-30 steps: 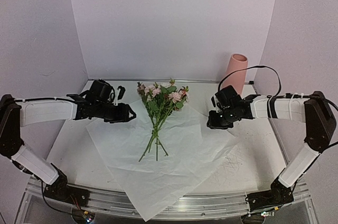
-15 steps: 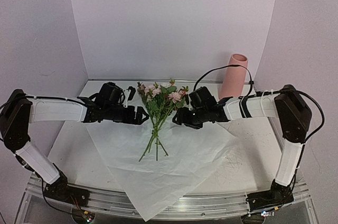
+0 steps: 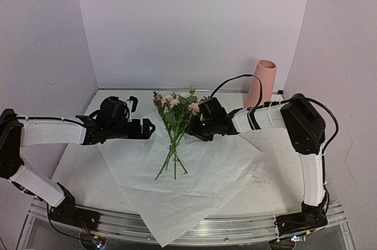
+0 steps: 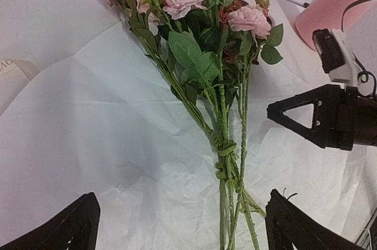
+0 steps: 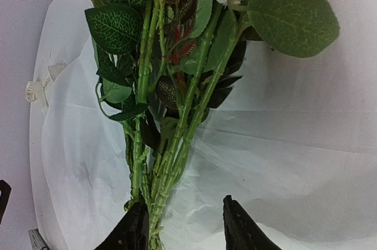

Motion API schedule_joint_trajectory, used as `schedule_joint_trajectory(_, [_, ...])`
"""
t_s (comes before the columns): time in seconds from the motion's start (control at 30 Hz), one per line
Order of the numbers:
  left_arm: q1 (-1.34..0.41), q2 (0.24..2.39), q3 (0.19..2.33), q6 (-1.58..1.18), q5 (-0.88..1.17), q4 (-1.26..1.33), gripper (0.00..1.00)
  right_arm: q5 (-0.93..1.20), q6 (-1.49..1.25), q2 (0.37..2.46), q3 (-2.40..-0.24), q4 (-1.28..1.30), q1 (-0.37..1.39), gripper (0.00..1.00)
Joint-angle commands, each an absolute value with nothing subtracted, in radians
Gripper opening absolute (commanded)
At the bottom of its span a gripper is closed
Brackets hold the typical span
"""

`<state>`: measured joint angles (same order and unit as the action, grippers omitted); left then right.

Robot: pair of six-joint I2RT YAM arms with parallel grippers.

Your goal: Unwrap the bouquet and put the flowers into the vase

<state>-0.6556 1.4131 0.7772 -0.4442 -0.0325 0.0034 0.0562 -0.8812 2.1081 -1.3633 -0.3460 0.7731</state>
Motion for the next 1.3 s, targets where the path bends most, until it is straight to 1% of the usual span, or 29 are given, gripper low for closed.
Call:
schedule_joint_trajectory(0.0, [-0.651, 1.362, 0.753, -0.432, -0.069, 0.044, 1.00, 0.065, -0.900, 2.162, -1.446, -0.354, 0.786, 0.44])
schedule_joint_trajectory(0.3, [-0.649, 1.364, 0.735, -0.433, -0.052, 0.044, 1.00, 0.088, -0.927, 2.241, -1.521, -0.351, 0.788, 0.42])
schedule_joint_trajectory(0.47, [-0.649, 1.365, 0.732, -0.431, -0.049, 0.042, 0.99, 0.106, -0.943, 2.280, -1.552, -0.351, 0.788, 0.38])
schedule_joint_trajectory(0.6, [-0.649, 1.363, 0.732, -0.427, -0.049, 0.038, 0.99, 0.112, -0.946, 2.282, -1.564, -0.351, 0.788, 0.30])
schedule_joint_trajectory(0.77, [-0.649, 1.352, 0.735, -0.420, -0.045, 0.032, 0.99, 0.090, -0.947, 2.226, -1.525, -0.352, 0.787, 0.13])
schedule_joint_trajectory(0.8, [-0.649, 1.351, 0.736, -0.419, -0.043, 0.031, 0.99, 0.088, -0.946, 2.214, -1.518, -0.353, 0.788, 0.10])
schedule_joint_trajectory(0.83, [-0.649, 1.350, 0.738, -0.418, -0.041, 0.030, 0.99, 0.087, -0.945, 2.200, -1.513, -0.353, 0.788, 0.10])
schedule_joint_trajectory(0.93, [-0.650, 1.352, 0.750, -0.411, -0.010, 0.029, 0.99, 0.085, -0.945, 2.160, -1.491, -0.358, 0.790, 0.09])
schedule_joint_trajectory(1.0, [-0.649, 1.357, 0.762, -0.400, 0.051, 0.029, 0.99, 0.083, -0.945, 2.133, -1.472, -0.365, 0.790, 0.09])
schedule_joint_trajectory(1.2, [-0.661, 1.410, 0.829, -0.380, 0.282, 0.038, 0.93, 0.098, -0.953, 2.089, -1.432, -0.391, 0.792, 0.12])
schedule_joint_trajectory(1.27, [-0.683, 1.442, 0.853, -0.397, 0.323, 0.045, 0.91, 0.103, -0.957, 2.085, -1.423, -0.403, 0.792, 0.14])
